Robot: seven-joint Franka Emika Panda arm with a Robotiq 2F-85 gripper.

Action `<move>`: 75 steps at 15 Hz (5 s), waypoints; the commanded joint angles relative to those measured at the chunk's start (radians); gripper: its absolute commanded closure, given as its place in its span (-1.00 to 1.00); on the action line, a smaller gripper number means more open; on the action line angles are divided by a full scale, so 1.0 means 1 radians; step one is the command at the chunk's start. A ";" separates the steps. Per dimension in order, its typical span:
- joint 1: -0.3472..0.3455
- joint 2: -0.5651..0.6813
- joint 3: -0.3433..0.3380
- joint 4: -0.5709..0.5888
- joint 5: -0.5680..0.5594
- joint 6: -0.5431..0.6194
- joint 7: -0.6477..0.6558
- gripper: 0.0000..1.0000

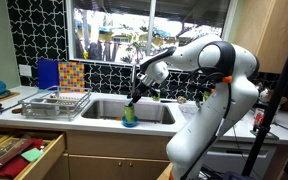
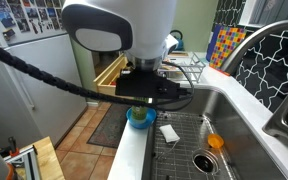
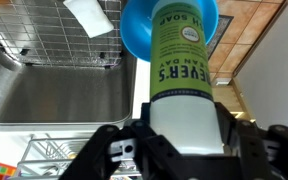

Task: Pick up the orange bowl and put it in the sink, pick up the blue bowl and put it on the kitchen counter in front of the sink, pick up the green container and put it in the blue bowl, move the blue bowl to the kitchen counter next to the tap

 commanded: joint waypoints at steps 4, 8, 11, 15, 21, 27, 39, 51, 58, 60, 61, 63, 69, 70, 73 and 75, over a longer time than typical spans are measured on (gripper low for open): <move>0.007 -0.010 -0.007 -0.014 0.029 0.019 -0.033 -1.00; -0.002 -0.027 0.001 0.015 0.029 -0.006 0.025 -1.00; -0.017 -0.047 0.006 0.088 -0.001 -0.079 0.133 -1.00; -0.026 -0.033 -0.003 0.219 -0.012 -0.206 0.281 -1.00; -0.018 -0.037 -0.003 0.216 0.002 -0.185 0.268 -1.00; -0.060 0.115 -0.035 0.328 -0.058 -0.237 0.404 -1.00; -0.152 0.434 -0.007 0.423 -0.176 -0.325 0.587 -1.00; -0.177 0.559 0.081 0.397 -0.133 -0.309 0.594 -0.67; -0.190 0.577 0.107 0.391 -0.125 -0.309 0.593 0.57; -0.191 0.575 0.111 0.390 -0.125 -0.310 0.591 0.83; -0.192 0.574 0.114 0.390 -0.125 -0.311 0.591 1.00; -0.192 0.576 0.116 0.391 -0.126 -0.312 0.591 1.00; -0.192 0.568 0.117 0.385 -0.135 -0.309 0.587 0.98; -0.192 0.559 0.116 0.388 -0.142 -0.317 0.593 0.98; -0.196 0.530 0.104 0.411 -0.199 -0.337 0.610 0.98; -0.210 0.518 0.091 0.433 -0.215 -0.338 0.615 0.98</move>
